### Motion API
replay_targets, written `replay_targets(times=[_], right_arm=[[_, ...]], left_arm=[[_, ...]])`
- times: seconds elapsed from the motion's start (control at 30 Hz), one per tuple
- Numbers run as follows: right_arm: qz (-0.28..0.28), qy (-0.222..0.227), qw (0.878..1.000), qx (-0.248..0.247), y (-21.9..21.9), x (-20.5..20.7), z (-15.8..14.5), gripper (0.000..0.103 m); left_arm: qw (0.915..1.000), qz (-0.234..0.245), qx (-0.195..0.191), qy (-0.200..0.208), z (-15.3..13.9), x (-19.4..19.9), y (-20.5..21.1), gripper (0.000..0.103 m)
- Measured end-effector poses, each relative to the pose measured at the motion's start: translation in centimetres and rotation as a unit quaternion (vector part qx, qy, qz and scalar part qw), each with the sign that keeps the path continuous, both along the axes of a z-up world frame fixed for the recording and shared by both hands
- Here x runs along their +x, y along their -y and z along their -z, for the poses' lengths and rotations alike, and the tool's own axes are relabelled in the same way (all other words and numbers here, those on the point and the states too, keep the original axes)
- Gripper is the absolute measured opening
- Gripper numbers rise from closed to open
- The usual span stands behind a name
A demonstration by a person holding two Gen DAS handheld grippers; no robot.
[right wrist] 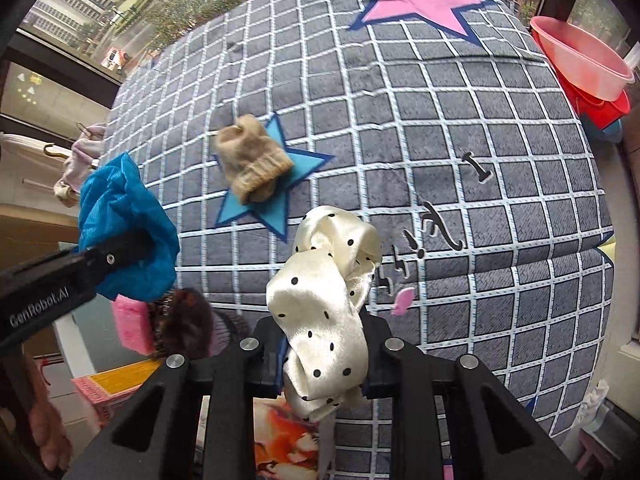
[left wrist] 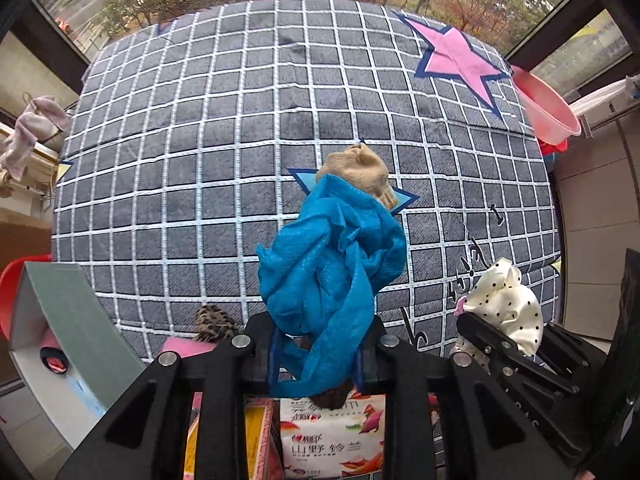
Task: Organize soft objects
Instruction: 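Lift the blue cloth and scrunchie and carry them over the white box with both grippers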
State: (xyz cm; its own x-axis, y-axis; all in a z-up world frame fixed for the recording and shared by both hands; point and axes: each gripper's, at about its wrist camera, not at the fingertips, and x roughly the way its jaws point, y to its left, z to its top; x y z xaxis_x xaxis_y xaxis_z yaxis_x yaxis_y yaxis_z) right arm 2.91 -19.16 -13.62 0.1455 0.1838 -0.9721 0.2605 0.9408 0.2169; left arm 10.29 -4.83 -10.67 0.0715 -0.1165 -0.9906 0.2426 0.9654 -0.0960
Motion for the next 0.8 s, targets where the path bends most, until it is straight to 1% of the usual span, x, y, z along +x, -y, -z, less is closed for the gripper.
replay_targets(times=[0.17, 0.3, 0.4, 0.5, 0.8], right_arm=[[-0.021, 0.015, 1.0, 0.014, -2.4, 0.4, -1.4, 0.027], [-0.033, 0.023, 0.999, 0.019, -4.9, 0.5, -2.3, 0.027], [-0.032, 0.029, 0.999, 0.018, -6.4, 0.0, -2.9, 0.027], [-0.026, 0.026, 0.999, 0.02, -7.6, -0.8, -3.2, 0.027], [-0.011, 0.024, 1.0, -0.007, -10.4, -3.5, -5.4, 0.027]], left_arm=[[0.9996, -0.024, -0.005, 0.017, -1.9, -1.1, -2.7, 0.029], [0.9991, -0.027, -0.01, 0.03, -3.5, -2.1, -5.0, 0.029], [0.9992, -0.012, -0.011, 0.037, -4.4, -3.0, -6.5, 0.029], [0.9989, 0.006, -0.009, 0.047, -5.2, -4.2, -7.8, 0.029], [0.997, 0.052, -0.026, 0.05, -6.7, -8.5, -10.5, 0.029]])
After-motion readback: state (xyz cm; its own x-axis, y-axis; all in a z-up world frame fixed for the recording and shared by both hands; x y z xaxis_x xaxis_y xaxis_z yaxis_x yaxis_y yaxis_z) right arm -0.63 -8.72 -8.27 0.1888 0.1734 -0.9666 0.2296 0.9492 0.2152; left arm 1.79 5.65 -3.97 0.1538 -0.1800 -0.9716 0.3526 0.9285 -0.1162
